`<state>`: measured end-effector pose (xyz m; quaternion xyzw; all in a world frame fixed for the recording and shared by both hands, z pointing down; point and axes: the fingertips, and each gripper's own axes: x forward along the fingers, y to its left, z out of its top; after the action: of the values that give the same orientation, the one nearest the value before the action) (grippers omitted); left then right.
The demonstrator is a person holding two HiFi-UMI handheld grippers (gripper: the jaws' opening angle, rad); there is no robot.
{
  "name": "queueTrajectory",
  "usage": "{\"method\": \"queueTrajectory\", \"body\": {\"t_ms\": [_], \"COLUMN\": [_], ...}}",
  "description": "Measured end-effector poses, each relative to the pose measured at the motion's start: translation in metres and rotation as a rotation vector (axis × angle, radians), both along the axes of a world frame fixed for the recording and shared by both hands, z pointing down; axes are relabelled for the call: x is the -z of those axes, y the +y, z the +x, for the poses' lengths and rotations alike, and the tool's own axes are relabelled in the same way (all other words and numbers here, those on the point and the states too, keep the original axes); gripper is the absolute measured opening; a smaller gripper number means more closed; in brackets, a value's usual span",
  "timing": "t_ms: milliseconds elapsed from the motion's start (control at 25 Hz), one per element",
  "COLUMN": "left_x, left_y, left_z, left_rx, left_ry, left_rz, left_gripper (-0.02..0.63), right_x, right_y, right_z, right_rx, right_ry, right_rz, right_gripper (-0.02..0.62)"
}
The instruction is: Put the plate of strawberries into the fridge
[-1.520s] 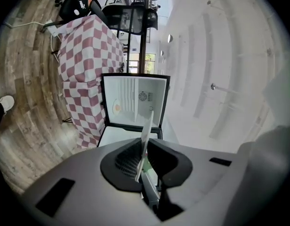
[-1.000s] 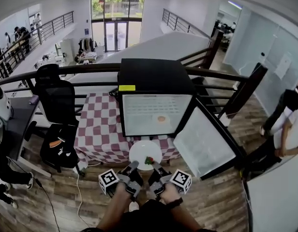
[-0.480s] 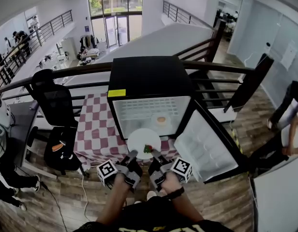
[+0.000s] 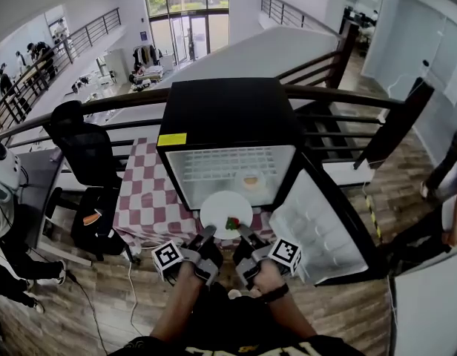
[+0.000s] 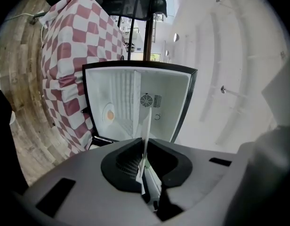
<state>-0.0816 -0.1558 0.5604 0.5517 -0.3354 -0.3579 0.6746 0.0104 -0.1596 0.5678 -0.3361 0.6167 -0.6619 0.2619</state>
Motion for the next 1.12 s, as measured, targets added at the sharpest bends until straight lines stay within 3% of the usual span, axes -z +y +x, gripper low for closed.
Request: {"method": "queueTrajectory", "body": {"t_ms": [160,360,600,840,1120], "left_x": [-0.002,-0.005,0.006,-0.003,-0.008], "left_y": [-0.004,-0.017,-0.050,-0.086,-0.121], "left_z": [-0.001,0.002,-0.003,-0.012,-0.016], "left_rx": [0.014,0.029,0.016,0.020,0.014], "left_ry": [-0.006,0.026,0.016,0.007,-0.001], "left_rz": [-0.005,0.004,0.044,0.004,-0.014], "left_gripper": [0.048,0.048,0.046,0.047,0.047], "right_x": [-0.003,0.001,0.010,0.003,-0.004], "right_y": [-0.005,-0.018,-0.049,-0.089,-0.121], "right_z": [-0.001,0.002,-0.002,-0.013,-0.016], "right_rx": [0.013,0.002,-0.009,-0.002,-0.016], "right_ry": [-0.006,0.083,0.084,0.027,0.032], "right_rz": [-0.003,0.034,0.072,0.065,0.025], "right_gripper": [0.032,0.032,0.032,0.032,0.032]}}
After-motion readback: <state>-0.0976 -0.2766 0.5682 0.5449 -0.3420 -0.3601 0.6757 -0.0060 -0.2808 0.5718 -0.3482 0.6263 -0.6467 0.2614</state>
